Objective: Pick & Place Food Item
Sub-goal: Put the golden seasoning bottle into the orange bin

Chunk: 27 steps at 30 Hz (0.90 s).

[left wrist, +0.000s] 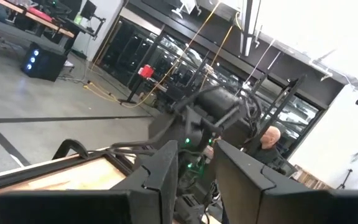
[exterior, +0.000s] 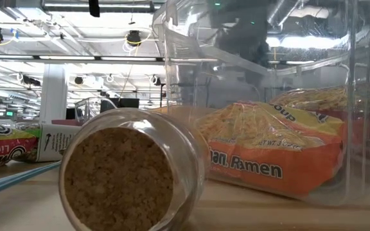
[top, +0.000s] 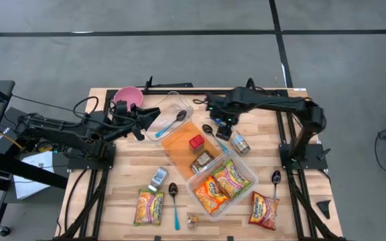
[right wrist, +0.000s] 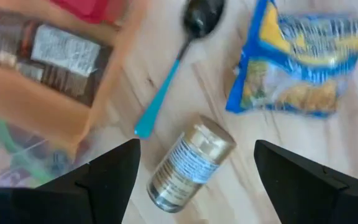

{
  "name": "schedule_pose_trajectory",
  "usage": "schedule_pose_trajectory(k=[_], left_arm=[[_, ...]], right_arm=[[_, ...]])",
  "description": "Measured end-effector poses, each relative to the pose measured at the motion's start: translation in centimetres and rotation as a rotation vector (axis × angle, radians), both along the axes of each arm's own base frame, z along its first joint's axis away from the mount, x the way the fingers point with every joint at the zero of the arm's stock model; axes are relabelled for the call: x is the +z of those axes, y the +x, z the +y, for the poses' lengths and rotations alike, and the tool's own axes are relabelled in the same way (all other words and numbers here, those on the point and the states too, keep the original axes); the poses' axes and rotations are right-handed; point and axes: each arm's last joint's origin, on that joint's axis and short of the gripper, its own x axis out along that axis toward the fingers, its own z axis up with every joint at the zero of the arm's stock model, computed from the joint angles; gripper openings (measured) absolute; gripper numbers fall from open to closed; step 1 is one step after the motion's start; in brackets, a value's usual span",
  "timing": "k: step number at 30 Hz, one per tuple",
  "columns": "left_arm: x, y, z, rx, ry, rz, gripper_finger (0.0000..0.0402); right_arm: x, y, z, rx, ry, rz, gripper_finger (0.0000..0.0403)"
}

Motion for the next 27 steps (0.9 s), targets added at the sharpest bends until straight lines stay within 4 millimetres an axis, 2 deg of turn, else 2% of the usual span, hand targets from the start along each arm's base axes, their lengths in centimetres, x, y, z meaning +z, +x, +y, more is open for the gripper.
schedule_pose_trajectory(k=[6, 14, 20, 27], left_arm=[[0.0, 0.0, 0.0, 0.001, 0.0, 0.0, 0.0099], [0.0, 0.0, 0.4, 0.027, -0.001, 0.001, 0.0099], [0.0, 0.0, 0.7, 0.042, -0.005, -0.001, 0.0099], [0.0, 0.0, 0.7, 0.04, -0.011, -0.004, 0.0099]], right_arm=[[-1.8, -5.0, 0.8, -0.231, -0.003, -0.154, 0.0311], [-4.2, -9.9, 3.9, -0.397, -0.017, -0.284, 0.031], [-6.0, -11.8, 5.8, -0.464, 0.003, -0.265, 0.031], [-8.0, -11.8, 7.1, -0.474, 0.026, -0.256, 0.0311]])
